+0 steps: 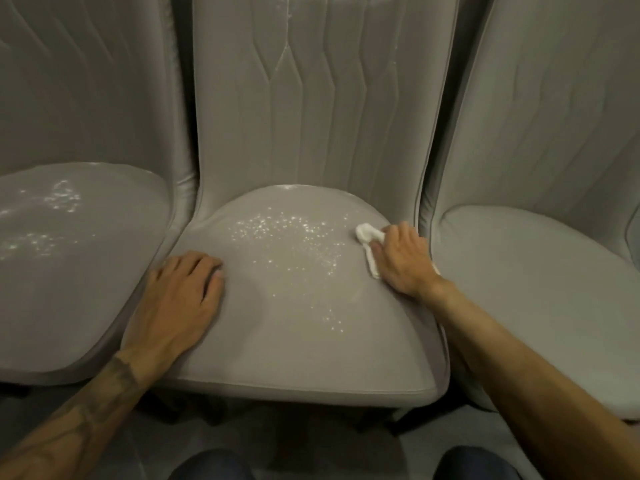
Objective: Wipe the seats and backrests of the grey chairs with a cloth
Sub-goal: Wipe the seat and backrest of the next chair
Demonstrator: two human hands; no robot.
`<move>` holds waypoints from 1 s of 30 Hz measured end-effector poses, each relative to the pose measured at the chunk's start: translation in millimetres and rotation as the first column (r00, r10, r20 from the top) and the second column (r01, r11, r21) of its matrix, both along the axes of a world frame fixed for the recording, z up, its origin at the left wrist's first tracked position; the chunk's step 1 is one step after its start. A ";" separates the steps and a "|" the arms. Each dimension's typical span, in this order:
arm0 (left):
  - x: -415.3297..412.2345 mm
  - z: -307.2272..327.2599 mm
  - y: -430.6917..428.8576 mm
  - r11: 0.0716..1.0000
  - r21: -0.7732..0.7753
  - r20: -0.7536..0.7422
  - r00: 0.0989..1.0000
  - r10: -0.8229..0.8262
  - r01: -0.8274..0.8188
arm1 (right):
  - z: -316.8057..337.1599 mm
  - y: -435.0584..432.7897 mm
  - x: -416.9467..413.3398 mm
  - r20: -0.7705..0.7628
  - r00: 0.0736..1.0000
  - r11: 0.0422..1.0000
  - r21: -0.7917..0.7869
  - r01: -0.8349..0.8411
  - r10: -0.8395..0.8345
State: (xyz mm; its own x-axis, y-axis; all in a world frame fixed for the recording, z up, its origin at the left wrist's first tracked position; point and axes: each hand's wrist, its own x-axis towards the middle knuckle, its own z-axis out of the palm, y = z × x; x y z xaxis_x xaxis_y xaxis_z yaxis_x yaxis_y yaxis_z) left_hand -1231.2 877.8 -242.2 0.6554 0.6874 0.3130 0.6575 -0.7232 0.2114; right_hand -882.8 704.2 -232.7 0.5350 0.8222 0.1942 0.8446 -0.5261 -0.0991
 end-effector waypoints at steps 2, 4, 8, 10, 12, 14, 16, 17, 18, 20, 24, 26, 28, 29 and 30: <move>-0.1 -0.3 -0.1 1.000 0.017 0.006 1.000 -0.007 0.007 | -5.9 -1.1 -39.5 -0.039 0.987 0.987 0.053 -0.153 0.155; -0.7 0.5 -0.5 0.999 0.022 0.018 0.999 -0.027 0.027 | -9.3 -13.7 -73.1 -0.056 0.942 0.943 0.059 -0.327 0.330; -0.7 0.0 0.5 0.999 0.007 0.020 0.999 -0.031 0.031 | 2.8 -12.9 -38.4 -0.007 0.946 0.946 0.022 -0.324 0.324; -0.1 0.2 1.5 0.999 0.011 0.015 0.999 -0.033 0.033 | 6.1 1.8 -10.9 0.019 0.995 0.996 -0.011 -0.093 0.093; 1.6 2.8 4.3 0.999 0.001 0.000 0.999 -0.047 0.047 | 2.4 20.2 -8.7 0.069 0.996 0.999 -0.017 0.051 -0.050; 3.4 7.4 7.6 0.998 -0.005 -0.013 0.998 -0.058 0.058 | -8.3 31.6 -34.6 0.002 0.997 0.995 0.066 -0.071 0.071; 5.8 12.7 12.1 0.998 0.010 -0.026 0.997 -0.069 0.070 | -16.2 28.0 -59.0 -0.026 0.958 0.954 0.100 -0.282 0.286; 6.4 14.4 13.9 0.997 0.007 -0.028 0.997 -0.076 0.076 | -16.5 24.6 -57.3 -0.013 0.935 0.931 0.092 -0.353 0.356; 6.6 15.7 14.8 0.997 -0.004 -0.023 0.996 -0.081 0.081 | -13.6 24.4 -45.1 -0.005 0.924 0.921 0.084 -0.379 0.381; 5.2 15.9 13.7 0.996 -0.016 -0.006 0.996 -0.085 0.085 | -5.8 31.9 -12.9 -0.002 0.964 0.963 0.048 -0.264 0.265; 5.6 13.8 10.4 0.999 -0.013 0.009 0.999 -0.049 0.049 | 0.7 60.0 9.2 0.025 0.997 0.997 0.018 0.079 -0.079; 7.9 10.7 8.7 0.999 0.005 0.006 0.999 -0.035 0.035 | -7.3 65.8 -14.0 -0.016 0.998 0.995 0.076 -0.061 0.062; 7.6 7.2 10.2 0.999 0.029 0.014 0.999 -0.041 0.041 | -12.6 56.3 -27.4 -0.011 0.968 0.966 0.068 -0.249 0.250; 7.1 6.1 11.8 0.999 0.031 0.021 0.999 -0.043 0.042 | -10.5 53.4 -21.7 0.006 0.955 0.954 0.053 -0.296 0.296; 6.7 5.2 12.4 0.999 0.030 0.026 0.999 -0.046 0.045 | -6.4 53.0 -10.8 0.021 0.956 0.955 0.040 -0.294 0.294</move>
State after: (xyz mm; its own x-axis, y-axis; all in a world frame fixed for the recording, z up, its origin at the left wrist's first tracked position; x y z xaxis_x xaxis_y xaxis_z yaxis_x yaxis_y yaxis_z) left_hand -1224.5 890.1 -237.1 0.6769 0.6473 0.3505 0.6184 -0.7583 0.2064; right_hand -893.7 757.3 -239.1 0.2675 0.9337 0.2381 0.9629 -0.2499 -0.1020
